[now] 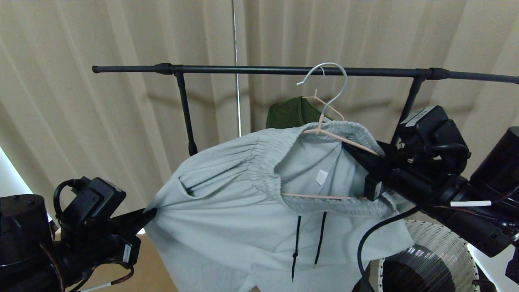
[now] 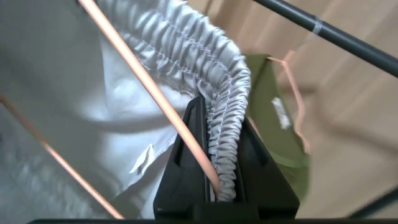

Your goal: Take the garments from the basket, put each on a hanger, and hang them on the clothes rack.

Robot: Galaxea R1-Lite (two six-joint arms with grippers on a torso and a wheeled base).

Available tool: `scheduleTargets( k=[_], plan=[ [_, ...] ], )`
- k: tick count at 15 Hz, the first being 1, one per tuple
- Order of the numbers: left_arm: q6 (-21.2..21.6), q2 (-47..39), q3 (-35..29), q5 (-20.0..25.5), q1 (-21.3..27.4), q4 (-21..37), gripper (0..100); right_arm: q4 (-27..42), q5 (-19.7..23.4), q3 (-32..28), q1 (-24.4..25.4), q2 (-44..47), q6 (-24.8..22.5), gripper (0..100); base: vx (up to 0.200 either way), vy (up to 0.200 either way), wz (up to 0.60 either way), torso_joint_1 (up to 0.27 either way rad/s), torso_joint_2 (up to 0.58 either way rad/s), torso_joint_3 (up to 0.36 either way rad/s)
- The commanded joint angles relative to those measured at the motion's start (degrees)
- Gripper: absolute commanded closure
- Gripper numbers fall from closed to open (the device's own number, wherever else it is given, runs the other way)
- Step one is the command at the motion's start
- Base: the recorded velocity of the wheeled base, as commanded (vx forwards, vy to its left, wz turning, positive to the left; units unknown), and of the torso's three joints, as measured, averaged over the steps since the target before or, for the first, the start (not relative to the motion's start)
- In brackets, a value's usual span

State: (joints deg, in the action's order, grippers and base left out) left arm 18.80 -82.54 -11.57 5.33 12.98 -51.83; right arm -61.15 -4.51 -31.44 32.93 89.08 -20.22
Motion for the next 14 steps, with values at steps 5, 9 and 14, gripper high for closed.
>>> scheduleTargets(
  k=[5,9,14],
  plan=[
    [0.6,-0.3,1.0,-0.1,-3.6,0.1,0,0.0,-0.1,0.1,-1.1,-0.5,0.0,100,0.0,0.0,0.0,0.0,0.0,0.0],
    [0.3,5.3,3.4,-0.1,-3.1,0.1,0,4.8,-3.0,-0.2,-1.2,-0.6,0.0,100,0.0,0.0,0.0,0.0,0.0,0.0],
    [-0.3,21.9,5.6,-0.2,-3.8,0.3,0,11.0,-17.6,-0.5,-1.2,0.7,0.0,100,0.0,0.0,0.0,0.0,0.0,0.0]
  ],
)
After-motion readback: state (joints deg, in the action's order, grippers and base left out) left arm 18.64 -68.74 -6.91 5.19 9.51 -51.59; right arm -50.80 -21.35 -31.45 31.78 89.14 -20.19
